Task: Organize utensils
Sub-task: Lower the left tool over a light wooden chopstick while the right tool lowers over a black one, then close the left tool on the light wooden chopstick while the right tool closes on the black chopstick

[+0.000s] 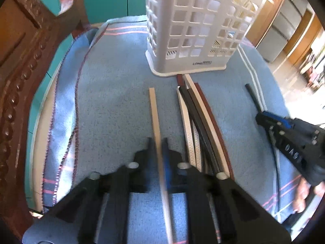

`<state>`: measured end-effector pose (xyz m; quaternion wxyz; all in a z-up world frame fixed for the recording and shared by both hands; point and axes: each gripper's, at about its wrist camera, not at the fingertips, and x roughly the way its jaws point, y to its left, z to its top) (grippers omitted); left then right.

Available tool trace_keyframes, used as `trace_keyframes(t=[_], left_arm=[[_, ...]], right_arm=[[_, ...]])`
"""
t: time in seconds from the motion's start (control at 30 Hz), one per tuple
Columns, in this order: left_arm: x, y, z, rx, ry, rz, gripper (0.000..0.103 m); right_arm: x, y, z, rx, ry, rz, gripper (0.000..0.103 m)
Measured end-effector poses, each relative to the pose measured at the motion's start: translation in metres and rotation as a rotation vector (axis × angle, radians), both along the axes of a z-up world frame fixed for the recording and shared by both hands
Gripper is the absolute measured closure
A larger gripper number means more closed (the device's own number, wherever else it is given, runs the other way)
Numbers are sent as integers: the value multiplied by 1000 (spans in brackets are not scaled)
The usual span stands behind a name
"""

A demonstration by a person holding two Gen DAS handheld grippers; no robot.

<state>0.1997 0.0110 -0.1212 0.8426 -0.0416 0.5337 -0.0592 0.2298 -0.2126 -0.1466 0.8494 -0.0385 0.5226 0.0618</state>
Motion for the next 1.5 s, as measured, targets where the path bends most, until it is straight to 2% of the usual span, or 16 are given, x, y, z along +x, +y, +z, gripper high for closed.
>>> trace_keyframes(t=[0.1,0.2,0.27,0.47,0.5,0.57,0.63,0.73,0.87,1.03,1.23,1.5], left_arm=[[0,9,1,-74,13,8,96],[-5,14,13,-136,-8,5,96],[-7,17,19,-142,-23,6,96],[2,15,16,-77,-20,35,96],[3,15,14,-63,-18,37,95],[7,9,9,-29,-16,43,84],[10,8,6,-6,-15,48,80],[18,6,-2,73,-22,61,78],[24,1,-6,130,-37,54,77],[30,-2,-7,144,-38,56,71],[31,0,-7,145,-37,70,63],[29,2,-6,140,-32,55,63]], right_arm=[[-3,1,1,25,5,12,96],[-7,-1,4,75,15,21,96],[-10,-2,7,101,19,20,96],[-15,8,8,81,8,33,95],[-16,9,8,65,3,33,92],[-16,10,10,43,-2,34,87],[-15,13,10,37,-9,39,81],[-14,21,6,4,-15,35,78],[-13,28,1,-14,-9,28,77],[-9,25,-1,-23,-15,30,70],[4,14,-2,-8,-21,20,68],[10,10,-1,-11,-17,27,68]])
